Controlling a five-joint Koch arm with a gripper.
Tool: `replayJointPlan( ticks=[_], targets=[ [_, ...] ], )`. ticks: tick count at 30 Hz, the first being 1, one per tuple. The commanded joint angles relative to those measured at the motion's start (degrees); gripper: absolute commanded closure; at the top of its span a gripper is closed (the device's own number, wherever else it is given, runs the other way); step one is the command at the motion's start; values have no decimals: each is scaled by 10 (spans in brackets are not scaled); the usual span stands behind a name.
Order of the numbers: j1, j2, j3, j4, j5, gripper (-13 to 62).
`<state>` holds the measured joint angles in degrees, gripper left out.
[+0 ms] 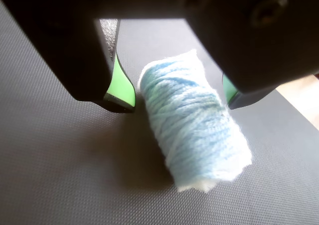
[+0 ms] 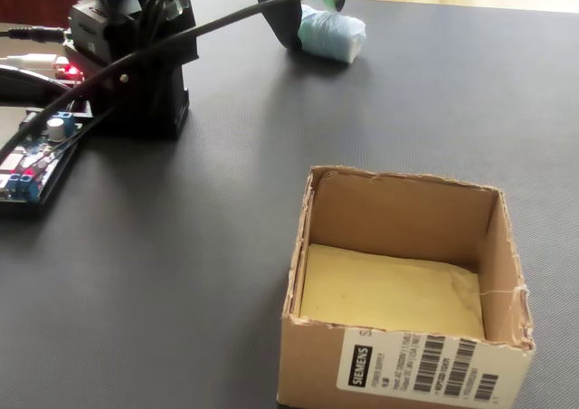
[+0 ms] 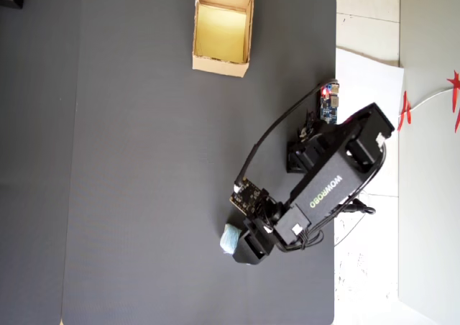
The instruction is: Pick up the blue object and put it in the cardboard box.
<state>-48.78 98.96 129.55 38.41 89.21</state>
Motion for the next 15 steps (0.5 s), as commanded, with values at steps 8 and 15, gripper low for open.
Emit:
replayJointPlan(
  ticks=[8, 15],
  targets=[
    [-25, -75, -65, -46, 14, 163],
    [-31, -132, -66, -62, 14, 165]
  ],
)
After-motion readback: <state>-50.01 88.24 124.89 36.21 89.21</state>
